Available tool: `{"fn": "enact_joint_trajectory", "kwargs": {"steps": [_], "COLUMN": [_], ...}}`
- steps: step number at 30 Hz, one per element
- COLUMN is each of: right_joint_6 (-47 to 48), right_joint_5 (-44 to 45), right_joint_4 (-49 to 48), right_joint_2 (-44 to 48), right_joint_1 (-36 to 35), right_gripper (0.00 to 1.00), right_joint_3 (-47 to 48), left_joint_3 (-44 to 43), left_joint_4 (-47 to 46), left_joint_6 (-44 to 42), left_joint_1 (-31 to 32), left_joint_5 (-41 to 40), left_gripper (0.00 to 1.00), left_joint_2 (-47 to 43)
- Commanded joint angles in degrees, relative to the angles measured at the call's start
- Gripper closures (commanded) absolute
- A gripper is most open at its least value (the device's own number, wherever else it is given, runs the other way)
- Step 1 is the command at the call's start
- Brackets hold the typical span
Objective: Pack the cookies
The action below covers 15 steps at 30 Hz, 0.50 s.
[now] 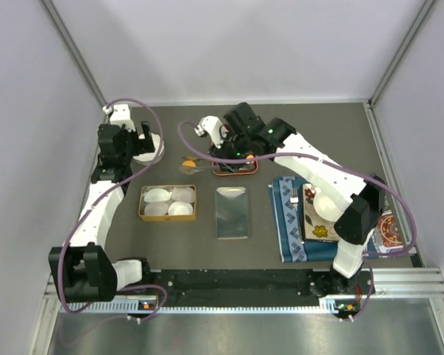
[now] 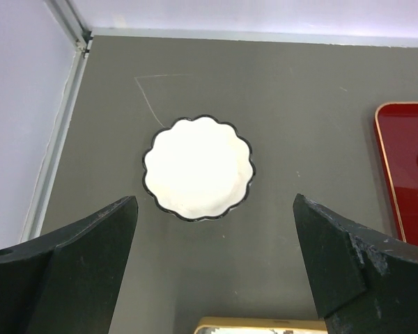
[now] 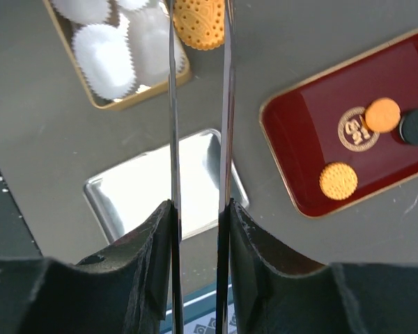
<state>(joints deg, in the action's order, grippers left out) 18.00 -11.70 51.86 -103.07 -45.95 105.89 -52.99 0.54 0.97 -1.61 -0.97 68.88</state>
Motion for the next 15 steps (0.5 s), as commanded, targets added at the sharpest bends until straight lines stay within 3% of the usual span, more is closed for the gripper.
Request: {"fn": "enact_joint_trajectory", "kwargs": {"steps": [1,15], "right_joint_6": [0.4,0.7], "right_joint_5": [-1.8,-4.3], "right_joint_4": [-1.1,-1.8], "right_joint_2": [2.0,-7.1], "right_joint_1": [-4.8,-12.0], "right_gripper": [0.86,0.87], "right_joint_3": [5.1,10.4], "left_joint_3": [-4.3,-5.5], "left_joint_4": [-0.7,-0.7], "left_joint_6": [1.0,1.9], "left_joint_1": [-1.3,-1.6], "left_joint_5": [-0.6,-0.7], "left_gripper": [0.01,0.01], "left_joint_2": [1.5,4.2]}}
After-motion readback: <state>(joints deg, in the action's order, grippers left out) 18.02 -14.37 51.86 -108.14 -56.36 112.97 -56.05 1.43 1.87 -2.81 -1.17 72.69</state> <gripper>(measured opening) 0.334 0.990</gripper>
